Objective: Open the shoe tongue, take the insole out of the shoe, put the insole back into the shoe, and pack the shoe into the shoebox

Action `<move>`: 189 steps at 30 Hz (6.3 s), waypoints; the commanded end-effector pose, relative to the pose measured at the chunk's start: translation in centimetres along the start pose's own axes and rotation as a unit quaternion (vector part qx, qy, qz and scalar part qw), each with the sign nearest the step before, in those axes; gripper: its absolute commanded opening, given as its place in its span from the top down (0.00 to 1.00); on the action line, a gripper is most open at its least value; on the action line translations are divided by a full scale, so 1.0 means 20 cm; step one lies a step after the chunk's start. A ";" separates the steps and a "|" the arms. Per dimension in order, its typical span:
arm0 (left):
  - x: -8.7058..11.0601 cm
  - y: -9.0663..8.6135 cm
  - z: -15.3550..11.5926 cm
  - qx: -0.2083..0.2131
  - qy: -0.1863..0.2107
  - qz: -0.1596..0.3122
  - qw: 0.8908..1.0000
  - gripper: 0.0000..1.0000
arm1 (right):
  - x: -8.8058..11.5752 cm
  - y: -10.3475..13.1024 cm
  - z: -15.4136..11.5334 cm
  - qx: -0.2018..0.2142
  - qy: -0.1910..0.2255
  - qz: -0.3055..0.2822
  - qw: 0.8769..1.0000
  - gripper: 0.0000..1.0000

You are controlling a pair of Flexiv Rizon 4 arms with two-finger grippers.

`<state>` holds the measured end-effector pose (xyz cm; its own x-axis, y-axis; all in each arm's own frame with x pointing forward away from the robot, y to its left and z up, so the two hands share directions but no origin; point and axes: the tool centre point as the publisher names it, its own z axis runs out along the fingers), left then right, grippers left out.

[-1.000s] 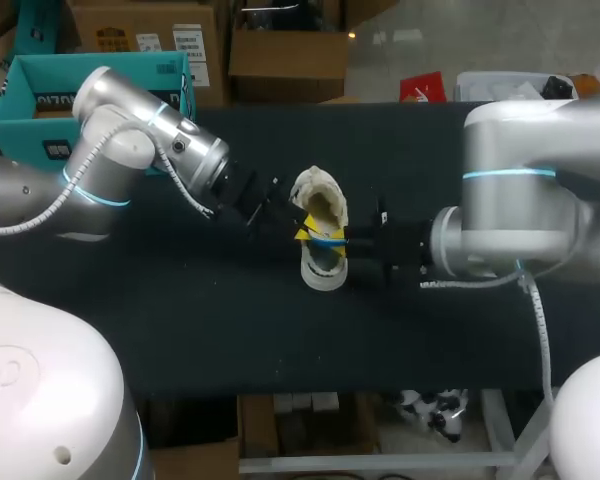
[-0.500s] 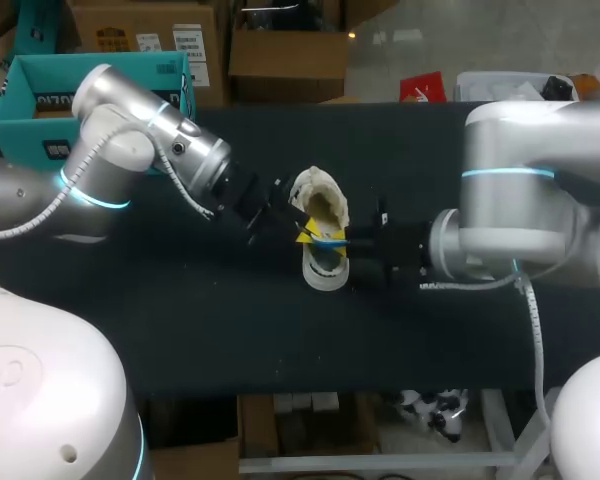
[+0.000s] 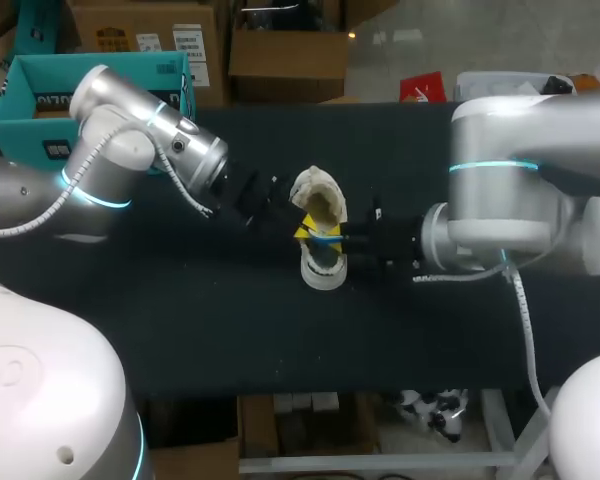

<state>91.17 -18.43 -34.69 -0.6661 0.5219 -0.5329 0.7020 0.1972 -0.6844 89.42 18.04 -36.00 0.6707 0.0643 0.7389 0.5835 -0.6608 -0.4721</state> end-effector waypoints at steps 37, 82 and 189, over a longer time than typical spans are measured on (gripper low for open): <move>0.00 -0.05 0.04 0.021 0.006 0.007 1.000 0.87 | -0.04 -0.14 -0.10 -0.037 -0.001 -0.011 0.999 1.00; 0.04 -0.34 -0.26 0.019 0.008 -0.119 0.993 0.00 | -0.18 -0.14 -0.11 -0.120 -0.074 0.005 0.990 0.61; 0.10 -0.16 -0.31 -0.315 -0.220 -0.721 0.577 0.00 | 0.32 0.36 -0.65 0.459 -0.119 -0.063 0.878 0.00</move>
<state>88.99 -12.76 -30.53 -0.5761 -0.7929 0.1986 -0.8003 0.4979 -0.3340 91.75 4.61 -28.99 0.5796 0.2608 0.7721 0.6059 -0.7715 -0.1942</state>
